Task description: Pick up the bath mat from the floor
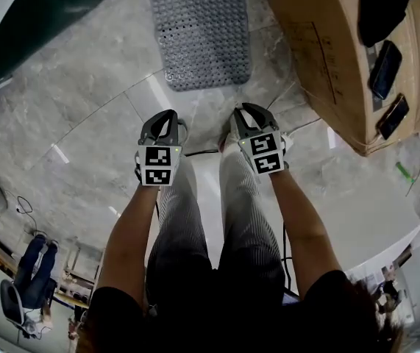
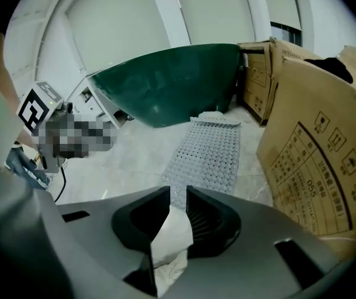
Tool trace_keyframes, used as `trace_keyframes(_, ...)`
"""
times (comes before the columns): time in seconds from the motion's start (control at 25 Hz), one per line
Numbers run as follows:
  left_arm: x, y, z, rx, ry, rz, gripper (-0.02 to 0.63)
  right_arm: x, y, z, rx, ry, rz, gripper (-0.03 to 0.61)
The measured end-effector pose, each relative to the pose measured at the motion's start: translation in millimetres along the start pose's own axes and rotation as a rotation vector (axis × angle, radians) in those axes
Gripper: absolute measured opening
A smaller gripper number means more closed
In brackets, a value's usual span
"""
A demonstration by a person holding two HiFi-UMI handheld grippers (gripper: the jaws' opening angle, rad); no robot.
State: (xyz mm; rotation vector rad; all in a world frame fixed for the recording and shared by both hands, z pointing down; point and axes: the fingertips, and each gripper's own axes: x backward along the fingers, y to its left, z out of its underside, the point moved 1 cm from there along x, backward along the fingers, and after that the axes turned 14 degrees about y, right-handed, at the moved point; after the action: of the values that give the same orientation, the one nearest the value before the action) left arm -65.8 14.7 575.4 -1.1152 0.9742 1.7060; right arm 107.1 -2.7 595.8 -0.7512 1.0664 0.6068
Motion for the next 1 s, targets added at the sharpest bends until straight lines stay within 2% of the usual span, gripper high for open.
trace_keyframes(0.16, -27.7, 7.8, 17.5, -0.009, 0.023, -0.004, 0.029, -37.0, -1.6, 15.0, -0.065, 0.026, -0.016, 0.081)
trace_keyframes(0.6, -106.0, 10.1, 45.5, -0.022, 0.069, 0.011, 0.060, -120.8, -24.0, 46.1, -0.231, 0.009, 0.011, 0.113)
trace_keyframes(1.0, -172.4, 16.5, 75.2, -0.063, 0.126, -0.001, 0.071, -179.7, -38.4, 69.0, -0.262, 0.026, 0.039, 0.123)
